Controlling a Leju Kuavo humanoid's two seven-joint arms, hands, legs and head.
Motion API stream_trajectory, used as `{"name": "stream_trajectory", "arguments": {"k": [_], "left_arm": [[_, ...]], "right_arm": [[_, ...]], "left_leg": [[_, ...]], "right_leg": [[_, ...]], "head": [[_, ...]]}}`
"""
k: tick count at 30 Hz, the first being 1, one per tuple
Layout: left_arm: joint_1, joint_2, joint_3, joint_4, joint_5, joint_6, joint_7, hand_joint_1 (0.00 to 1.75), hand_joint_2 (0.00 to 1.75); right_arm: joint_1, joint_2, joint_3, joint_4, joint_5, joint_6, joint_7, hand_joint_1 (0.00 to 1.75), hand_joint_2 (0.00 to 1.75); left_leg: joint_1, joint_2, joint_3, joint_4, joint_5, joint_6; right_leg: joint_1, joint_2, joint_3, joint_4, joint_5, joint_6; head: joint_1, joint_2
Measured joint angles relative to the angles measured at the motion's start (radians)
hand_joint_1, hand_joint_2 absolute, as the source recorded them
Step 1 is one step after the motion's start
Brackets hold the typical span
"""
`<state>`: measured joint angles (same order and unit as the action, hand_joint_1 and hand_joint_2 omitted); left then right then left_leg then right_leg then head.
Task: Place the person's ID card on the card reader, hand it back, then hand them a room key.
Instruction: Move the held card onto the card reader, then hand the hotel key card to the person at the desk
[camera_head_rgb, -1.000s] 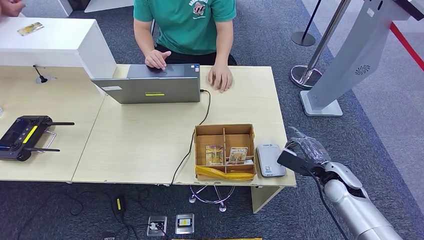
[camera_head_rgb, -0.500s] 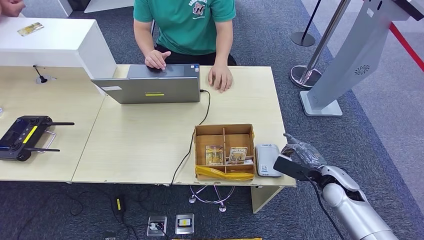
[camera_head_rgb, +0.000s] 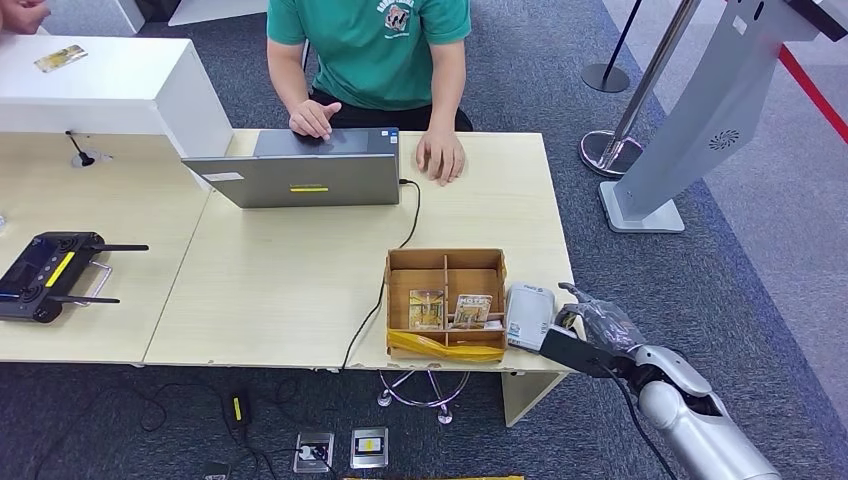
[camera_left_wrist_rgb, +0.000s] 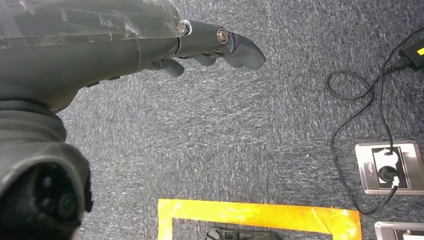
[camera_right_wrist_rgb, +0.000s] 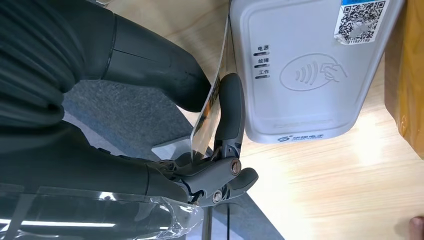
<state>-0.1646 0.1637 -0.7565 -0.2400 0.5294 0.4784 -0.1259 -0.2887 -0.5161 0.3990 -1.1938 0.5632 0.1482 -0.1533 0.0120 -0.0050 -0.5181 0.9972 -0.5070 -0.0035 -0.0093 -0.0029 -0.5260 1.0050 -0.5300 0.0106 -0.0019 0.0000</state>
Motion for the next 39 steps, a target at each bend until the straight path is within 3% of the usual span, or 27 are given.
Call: {"name": "stream_trajectory", "arguments": {"k": [12, 28, 33, 39], "left_arm": [[0.000, 0.000, 0.000, -0.006, 0.001, 0.005, -0.001, 0.00, 0.00], [0.000, 0.001, -0.001, -0.007, -0.017, 0.008, -0.040, 0.00, 0.00], [-0.004, 0.000, -0.009, -0.007, -0.036, 0.003, -0.049, 0.00, 0.00], [-0.011, 0.008, -0.025, -0.007, -0.072, -0.011, -0.055, 0.00, 0.00]], "right_arm": [[-0.071, -0.002, 0.008, 0.012, 0.013, -0.042, -0.016, 1.75, 1.75], [-0.281, -0.021, -0.053, -0.003, 0.055, -0.065, -0.045, 1.75, 1.75], [-0.384, 0.027, -0.046, 0.002, 0.088, -0.098, -0.084, 1.75, 1.75], [-0.576, 0.153, -0.006, 0.147, 0.167, -0.196, -0.176, 1.75, 1.75]], "left_leg": [[0.000, 0.001, 0.000, 0.000, 0.000, 0.000], [-0.001, 0.001, -0.001, 0.000, 0.001, 0.001], [0.000, 0.000, -0.002, 0.000, 0.001, 0.000], [0.000, 0.000, -0.003, 0.000, 0.003, -0.002]], "right_leg": [[0.000, 0.000, 0.000, 0.000, 0.000, 0.000], [0.000, 0.000, 0.000, 0.000, 0.001, 0.001], [0.000, 0.000, 0.000, 0.001, 0.001, 0.000], [0.000, 0.000, -0.004, 0.004, 0.001, 0.000]], "head": [[0.000, 0.000], [0.000, 0.000], [0.000, 0.000], [0.000, 0.000]]}}
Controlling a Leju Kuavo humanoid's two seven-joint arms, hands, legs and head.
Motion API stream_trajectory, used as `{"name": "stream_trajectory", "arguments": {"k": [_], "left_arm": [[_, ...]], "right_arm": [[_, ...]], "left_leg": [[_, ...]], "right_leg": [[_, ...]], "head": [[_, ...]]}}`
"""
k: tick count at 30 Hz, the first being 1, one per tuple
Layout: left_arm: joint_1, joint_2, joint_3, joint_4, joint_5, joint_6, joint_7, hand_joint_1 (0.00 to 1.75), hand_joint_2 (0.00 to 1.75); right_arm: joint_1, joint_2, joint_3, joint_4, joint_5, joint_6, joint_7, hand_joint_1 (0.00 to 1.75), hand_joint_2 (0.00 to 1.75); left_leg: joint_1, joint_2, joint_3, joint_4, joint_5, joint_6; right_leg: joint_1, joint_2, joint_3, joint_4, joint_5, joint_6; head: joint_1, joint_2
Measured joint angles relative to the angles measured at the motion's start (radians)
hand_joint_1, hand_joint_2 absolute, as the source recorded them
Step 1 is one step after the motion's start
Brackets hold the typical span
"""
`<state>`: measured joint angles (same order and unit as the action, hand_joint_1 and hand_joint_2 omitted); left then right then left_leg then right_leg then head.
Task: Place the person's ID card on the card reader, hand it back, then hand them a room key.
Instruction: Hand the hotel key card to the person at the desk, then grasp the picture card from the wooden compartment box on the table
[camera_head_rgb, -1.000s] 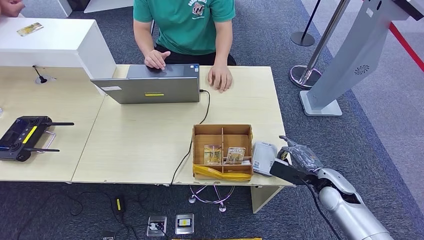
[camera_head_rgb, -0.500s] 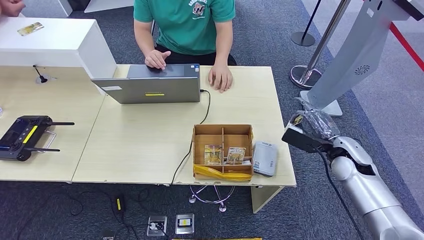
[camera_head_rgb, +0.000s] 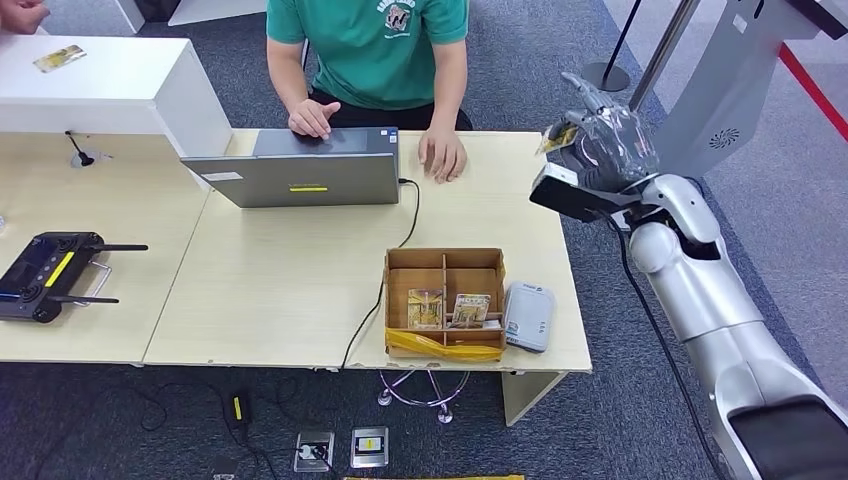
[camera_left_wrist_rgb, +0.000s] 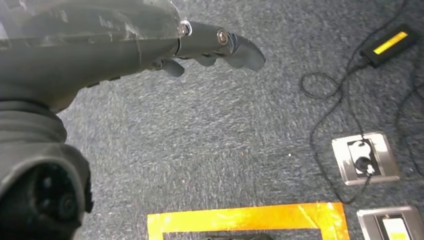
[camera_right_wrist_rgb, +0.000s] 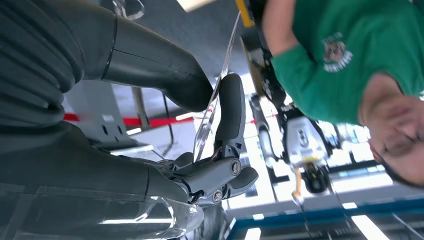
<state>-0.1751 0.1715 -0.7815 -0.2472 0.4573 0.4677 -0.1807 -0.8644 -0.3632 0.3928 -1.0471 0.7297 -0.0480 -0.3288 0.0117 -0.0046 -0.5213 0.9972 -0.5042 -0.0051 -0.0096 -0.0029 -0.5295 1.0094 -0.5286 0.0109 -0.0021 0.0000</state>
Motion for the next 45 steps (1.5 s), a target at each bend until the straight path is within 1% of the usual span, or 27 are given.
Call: {"name": "stream_trajectory", "arguments": {"k": [2, 4, 10, 16, 23, 24, 25, 27, 28, 29, 38, 41, 45], "left_arm": [[-0.002, 0.004, -0.004, 0.000, -0.010, -0.003, -0.003, 0.00, 0.00], [-0.003, 0.008, -0.009, 0.000, -0.019, -0.006, -0.005, 0.00, 0.00], [-0.003, 0.019, -0.025, 0.001, -0.046, -0.022, -0.005, 0.00, 0.00], [-0.001, 0.024, -0.048, 0.001, -0.063, -0.033, -0.005, 0.00, 0.00], [0.001, 0.030, -0.062, 0.002, -0.064, -0.036, -0.005, 0.00, 0.00], [0.001, 0.031, -0.064, 0.002, -0.064, -0.036, -0.005, 0.00, 0.00], [0.002, 0.031, -0.066, 0.002, -0.064, -0.036, -0.005, 0.00, 0.00], [0.002, 0.031, -0.068, 0.002, -0.061, -0.036, -0.005, 0.00, 0.00], [0.002, 0.031, -0.069, 0.002, -0.060, -0.036, -0.005, 0.00, 0.00], [0.002, 0.031, -0.069, 0.002, -0.058, -0.035, -0.004, 0.00, 0.00], [0.002, 0.027, -0.071, 0.002, -0.055, -0.019, 0.002, 0.00, 0.00], [0.003, 0.026, -0.071, 0.002, -0.049, -0.010, 0.002, 0.00, 0.00], [0.003, 0.021, -0.071, 0.002, -0.042, 0.000, 0.002, 0.00, 0.00]], "right_arm": [[-0.063, 0.043, 0.013, 0.072, 0.018, -0.026, -0.018, 1.75, 1.75], [-0.102, 0.075, 0.023, 0.132, 0.033, -0.041, -0.024, 1.75, 1.75], [-0.199, 0.153, 0.053, 0.290, 0.086, -0.047, -0.007, 1.75, 1.75], [-0.261, 0.202, 0.084, 0.437, 0.129, -0.026, 0.026, 1.75, 1.75], [-0.290, 0.233, 0.105, 0.545, 0.134, -0.013, 0.038, 1.75, 1.75], [-0.292, 0.235, 0.107, 0.555, 0.134, -0.014, 0.038, 1.45, 1.75], [-0.292, 0.237, 0.108, 0.563, 0.135, -0.014, 0.038, 1.09, 1.75], [-0.293, 0.241, 0.111, 0.577, 0.135, -0.015, 0.039, 0.21, 1.75], [-0.293, 0.243, 0.113, 0.583, 0.136, -0.016, 0.040, 0.07, 1.75], [-0.293, 0.245, 0.115, 0.588, 0.136, -0.018, 0.042, 0.00, 1.75], [-0.294, 0.246, 0.118, 0.609, 0.130, -0.056, 0.039, 0.00, 1.75], [-0.298, 0.246, 0.116, 0.610, 0.092, -0.056, 0.025, 0.00, 1.75], [-0.304, 0.246, 0.101, 0.610, -0.002, -0.035, -0.006, 0.00, 1.75]], "left_leg": [[0.000, -0.002, 0.000, 0.000, 0.001, 0.000], [0.000, -0.004, -0.001, 0.000, 0.001, 0.000], [0.000, -0.004, -0.003, 0.000, 0.002, -0.001], [0.000, -0.006, -0.003, 0.000, 0.002, -0.001], [0.000, -0.005, -0.003, 0.001, 0.002, -0.001], [0.000, -0.005, -0.003, 0.001, 0.002, -0.001], [0.000, -0.005, -0.003, 0.001, 0.002, -0.001], [0.000, -0.005, -0.003, 0.001, 0.002, -0.001], [0.000, -0.005, -0.003, 0.001, 0.002, -0.001], [0.000, -0.005, -0.003, 0.001, 0.002, -0.001], [0.000, -0.005, -0.003, 0.001, 0.002, -0.001], [0.000, -0.004, -0.003, 0.002, 0.002, -0.001], [0.000, -0.004, -0.002, 0.002, 0.002, -0.001]], "right_leg": [[0.000, -0.002, 0.000, 0.000, 0.000, 0.000], [0.000, -0.004, 0.000, 0.000, 0.000, 0.000], [0.000, -0.003, -0.002, 0.001, 0.000, 0.000], [0.000, -0.005, -0.002, 0.001, 0.000, 0.000], [0.000, -0.005, -0.002, 0.001, 0.000, 0.000], [0.000, -0.005, -0.002, 0.001, 0.000, 0.000], [0.000, -0.005, -0.002, 0.001, 0.000, 0.000], [0.000, -0.005, -0.002, 0.001, 0.000, 0.000], [0.000, -0.005, -0.002, 0.001, 0.000, 0.000], [0.000, -0.005, -0.002, 0.001, 0.000, 0.000], [0.000, -0.004, -0.002, 0.001, 0.000, 0.000], [0.000, -0.003, -0.003, 0.001, 0.000, 0.000], [0.000, -0.002, -0.003, 0.001, 0.000, 0.000]], "head": [[0.000, 0.000], [0.000, 0.000], [0.000, 0.000], [0.000, 0.000], [0.000, 0.000], [0.000, 0.000], [0.000, 0.000], [0.000, 0.000], [0.000, 0.000], [0.000, 0.000], [0.000, 0.000], [0.000, 0.000], [0.000, 0.000]]}}
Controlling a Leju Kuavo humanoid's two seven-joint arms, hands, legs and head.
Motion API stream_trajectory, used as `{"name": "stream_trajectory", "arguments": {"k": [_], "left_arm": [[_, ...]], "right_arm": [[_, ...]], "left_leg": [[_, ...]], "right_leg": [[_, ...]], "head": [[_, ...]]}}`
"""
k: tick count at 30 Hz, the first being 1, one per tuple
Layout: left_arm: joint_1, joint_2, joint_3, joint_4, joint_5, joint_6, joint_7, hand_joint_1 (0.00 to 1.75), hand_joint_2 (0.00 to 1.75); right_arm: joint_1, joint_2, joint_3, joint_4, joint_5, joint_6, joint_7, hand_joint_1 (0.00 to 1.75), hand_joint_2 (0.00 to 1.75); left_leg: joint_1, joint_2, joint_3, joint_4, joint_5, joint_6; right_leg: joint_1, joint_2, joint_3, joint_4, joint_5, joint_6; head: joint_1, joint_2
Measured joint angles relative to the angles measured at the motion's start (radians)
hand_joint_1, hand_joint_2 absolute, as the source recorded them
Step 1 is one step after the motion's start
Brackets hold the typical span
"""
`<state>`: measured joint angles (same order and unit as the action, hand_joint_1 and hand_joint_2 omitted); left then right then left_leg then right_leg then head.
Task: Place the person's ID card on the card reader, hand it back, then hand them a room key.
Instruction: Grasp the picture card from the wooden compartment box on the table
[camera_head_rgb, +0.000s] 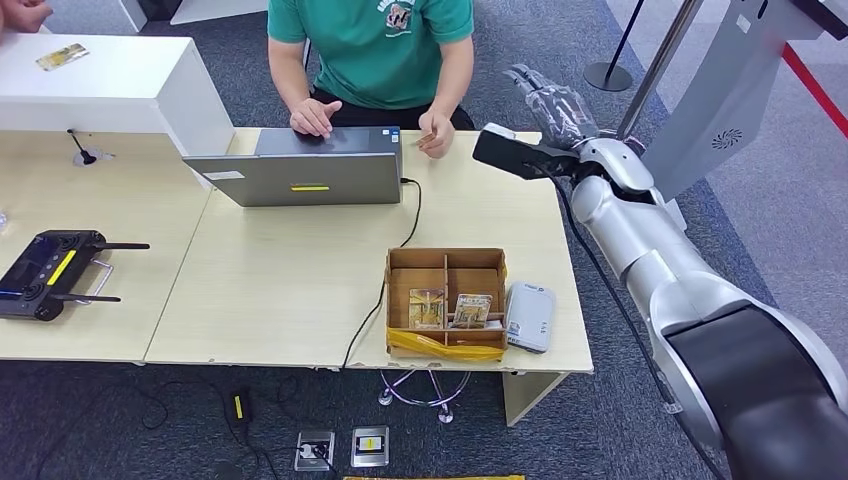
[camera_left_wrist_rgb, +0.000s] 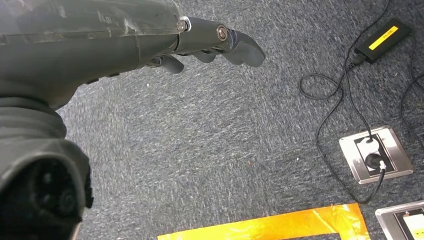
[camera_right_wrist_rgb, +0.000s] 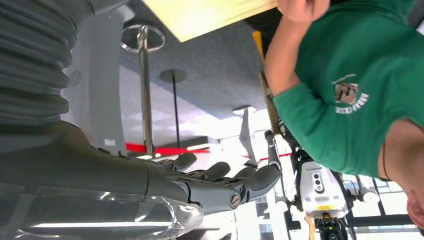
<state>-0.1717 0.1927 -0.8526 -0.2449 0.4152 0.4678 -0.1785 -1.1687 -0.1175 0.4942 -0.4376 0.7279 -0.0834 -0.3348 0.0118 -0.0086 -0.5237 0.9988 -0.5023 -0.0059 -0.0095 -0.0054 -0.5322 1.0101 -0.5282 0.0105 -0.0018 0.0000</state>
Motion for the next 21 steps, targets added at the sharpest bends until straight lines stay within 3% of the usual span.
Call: {"name": "stream_trajectory", "arguments": {"k": [6, 12, 21], "left_arm": [[0.002, -0.008, 0.000, 0.000, 0.008, 0.003, 0.000, 0.00, 0.00], [0.005, -0.013, 0.001, 0.001, 0.023, 0.014, -0.003, 0.00, 0.00], [0.006, -0.023, 0.012, 0.003, 0.050, 0.025, -0.004, 0.00, 0.00]], "right_arm": [[0.030, -0.010, -0.061, -0.041, -0.207, 0.082, -0.035, 0.00, 1.75], [0.147, -0.039, -0.109, -0.189, -0.399, 0.183, 0.018, 0.00, 1.75], [0.323, -0.072, -0.121, -0.391, -0.425, 0.204, 0.098, 0.00, 1.75]], "left_leg": [[0.000, 0.000, 0.000, 0.000, 0.000, 0.000], [0.000, 0.000, 0.000, 0.000, 0.000, 0.000], [0.000, 0.001, 0.001, 0.000, 0.000, 0.000]], "right_leg": [[0.000, 0.000, 0.000, 0.000, 0.000, 0.000], [0.000, 0.000, 0.000, 0.000, 0.000, 0.000], [0.000, 0.001, 0.000, 0.000, 0.000, 0.000]], "head": [[0.000, 0.000], [0.000, 0.000], [0.000, 0.000]]}}
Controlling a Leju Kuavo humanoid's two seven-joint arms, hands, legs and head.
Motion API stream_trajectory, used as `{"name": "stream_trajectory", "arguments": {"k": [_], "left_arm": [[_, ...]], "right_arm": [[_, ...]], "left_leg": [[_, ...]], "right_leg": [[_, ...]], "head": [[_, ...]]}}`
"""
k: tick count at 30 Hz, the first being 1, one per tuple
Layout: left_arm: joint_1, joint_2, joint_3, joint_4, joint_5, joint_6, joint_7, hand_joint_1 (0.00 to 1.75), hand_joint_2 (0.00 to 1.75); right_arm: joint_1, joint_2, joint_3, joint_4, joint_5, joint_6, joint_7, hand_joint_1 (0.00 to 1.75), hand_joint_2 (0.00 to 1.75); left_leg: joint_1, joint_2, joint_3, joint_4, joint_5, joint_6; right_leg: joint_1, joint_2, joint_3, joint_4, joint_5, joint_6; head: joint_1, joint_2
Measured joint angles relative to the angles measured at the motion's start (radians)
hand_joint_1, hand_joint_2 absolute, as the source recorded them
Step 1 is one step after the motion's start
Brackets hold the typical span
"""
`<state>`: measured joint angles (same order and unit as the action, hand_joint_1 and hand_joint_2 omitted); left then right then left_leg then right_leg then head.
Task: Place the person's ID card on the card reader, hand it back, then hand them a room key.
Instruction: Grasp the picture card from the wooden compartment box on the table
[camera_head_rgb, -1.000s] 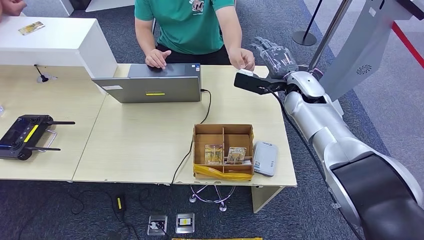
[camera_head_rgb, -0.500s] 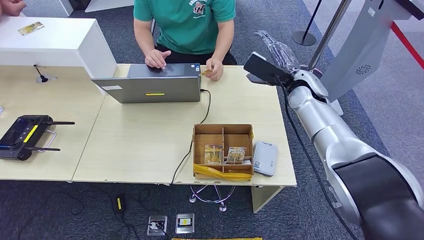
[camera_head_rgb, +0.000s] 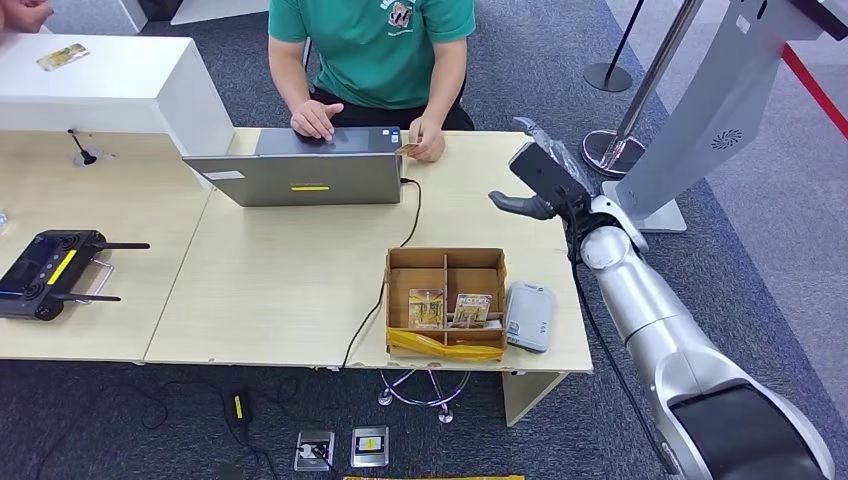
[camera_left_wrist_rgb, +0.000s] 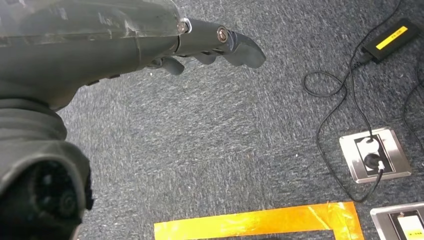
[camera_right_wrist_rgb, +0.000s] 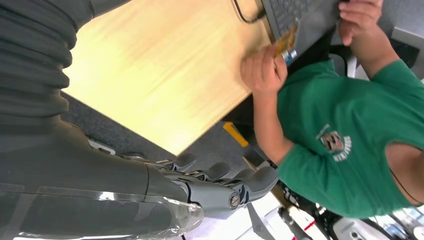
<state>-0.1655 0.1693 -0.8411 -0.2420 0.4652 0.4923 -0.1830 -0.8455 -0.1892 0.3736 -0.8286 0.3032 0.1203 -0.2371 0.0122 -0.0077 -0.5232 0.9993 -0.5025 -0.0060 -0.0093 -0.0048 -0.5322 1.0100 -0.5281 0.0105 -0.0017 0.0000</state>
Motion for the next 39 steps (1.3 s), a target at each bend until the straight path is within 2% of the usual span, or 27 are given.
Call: {"name": "stream_trajectory", "arguments": {"k": [9, 17, 31, 39], "left_arm": [[0.000, -0.002, 0.012, 0.001, 0.004, 0.004, 0.017, 0.00, 0.00], [-0.001, -0.007, 0.023, 0.001, 0.010, 0.012, 0.030, 0.00, 0.00], [-0.003, -0.013, 0.055, 0.002, 0.010, 0.021, 0.040, 0.00, 0.00], [-0.004, 0.000, 0.069, 0.005, -0.004, 0.008, 0.040, 0.00, 0.00]], "right_arm": [[0.138, -0.033, -0.004, -0.160, -0.005, 0.047, 0.060, 0.00, 1.75], [0.214, -0.063, -0.012, -0.283, -0.031, 0.153, 0.101, 0.00, 1.75], [0.282, -0.138, -0.024, -0.491, -0.117, 0.301, 0.193, 0.00, 1.75], [0.319, -0.195, -0.024, -0.625, -0.093, 0.348, 0.300, 0.00, 1.75]], "left_leg": [[0.000, 0.000, 0.000, 0.000, 0.000, 0.000], [0.000, 0.001, 0.000, 0.000, 0.000, 0.000], [0.000, 0.002, 0.000, 0.000, 0.000, 0.000], [0.000, 0.002, 0.000, 0.000, 0.000, 0.000]], "right_leg": [[0.000, 0.000, 0.000, 0.000, 0.000, 0.000], [0.000, 0.001, 0.000, 0.000, 0.001, 0.000], [0.000, 0.002, -0.001, 0.000, 0.002, -0.001], [0.000, 0.002, -0.001, 0.000, 0.002, -0.001]], "head": [[0.000, 0.000], [0.000, 0.000], [0.000, 0.000], [0.000, 0.000]]}}
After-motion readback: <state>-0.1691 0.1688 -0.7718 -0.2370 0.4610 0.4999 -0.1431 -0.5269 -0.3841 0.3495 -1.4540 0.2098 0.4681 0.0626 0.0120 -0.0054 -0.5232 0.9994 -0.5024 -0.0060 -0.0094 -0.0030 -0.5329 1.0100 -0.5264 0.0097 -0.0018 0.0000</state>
